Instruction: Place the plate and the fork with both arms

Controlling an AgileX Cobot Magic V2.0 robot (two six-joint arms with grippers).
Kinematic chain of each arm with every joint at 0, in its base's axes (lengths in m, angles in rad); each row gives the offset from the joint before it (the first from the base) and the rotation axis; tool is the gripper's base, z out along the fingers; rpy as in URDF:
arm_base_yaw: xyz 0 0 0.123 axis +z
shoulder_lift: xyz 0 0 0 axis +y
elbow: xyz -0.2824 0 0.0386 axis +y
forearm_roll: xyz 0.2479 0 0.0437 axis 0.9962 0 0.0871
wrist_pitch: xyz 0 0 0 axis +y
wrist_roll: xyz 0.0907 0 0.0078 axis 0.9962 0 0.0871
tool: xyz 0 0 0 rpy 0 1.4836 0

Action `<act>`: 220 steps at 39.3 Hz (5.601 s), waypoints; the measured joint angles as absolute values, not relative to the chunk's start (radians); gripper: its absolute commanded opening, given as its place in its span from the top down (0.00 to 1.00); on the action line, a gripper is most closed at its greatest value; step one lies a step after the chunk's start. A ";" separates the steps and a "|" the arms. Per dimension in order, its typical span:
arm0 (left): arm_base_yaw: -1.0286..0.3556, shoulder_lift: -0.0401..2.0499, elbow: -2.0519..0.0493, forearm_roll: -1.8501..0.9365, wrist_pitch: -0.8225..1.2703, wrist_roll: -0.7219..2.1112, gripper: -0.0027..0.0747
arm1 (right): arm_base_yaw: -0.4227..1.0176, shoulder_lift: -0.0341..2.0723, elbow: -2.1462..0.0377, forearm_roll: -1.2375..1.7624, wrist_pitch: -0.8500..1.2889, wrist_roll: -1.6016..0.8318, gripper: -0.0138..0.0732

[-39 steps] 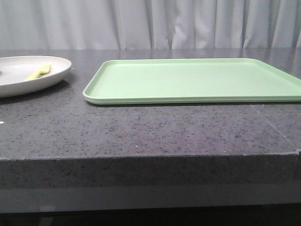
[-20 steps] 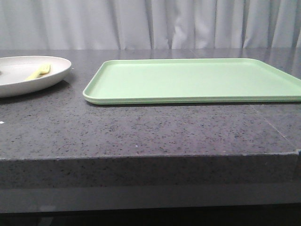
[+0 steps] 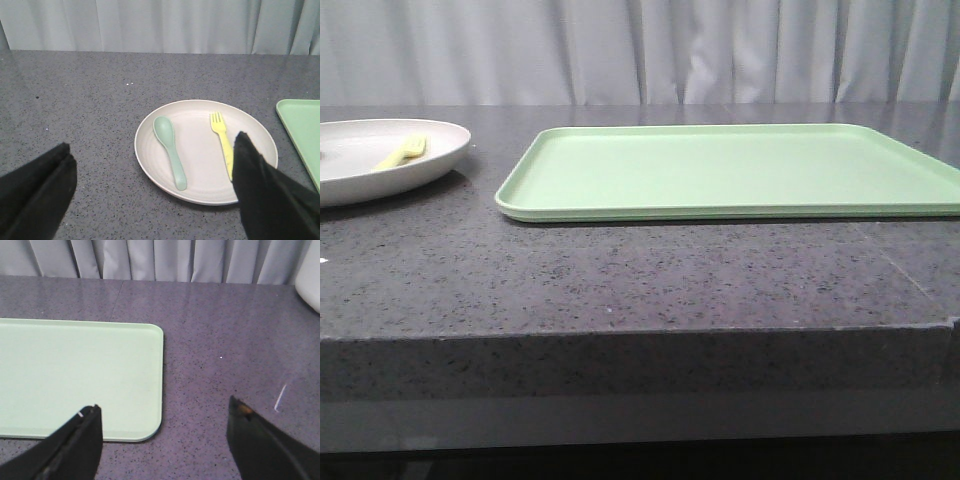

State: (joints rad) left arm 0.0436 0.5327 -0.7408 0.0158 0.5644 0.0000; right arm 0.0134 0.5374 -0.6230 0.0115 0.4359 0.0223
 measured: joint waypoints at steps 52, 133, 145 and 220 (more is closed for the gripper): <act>0.275 1.178 -1.000 -0.245 0.847 0.143 0.14 | 0.013 0.537 -0.623 0.011 0.441 0.022 0.20; 0.346 1.616 -1.010 -0.940 0.614 0.365 0.90 | 0.013 0.537 -0.623 0.009 0.441 0.022 0.20; 0.346 1.617 -1.010 -0.933 0.616 0.369 0.99 | 0.013 0.537 -0.623 0.009 0.441 0.022 0.20; -0.424 1.620 -1.181 -0.241 0.393 -0.664 0.99 | 0.013 0.537 -0.623 0.009 0.441 0.022 0.20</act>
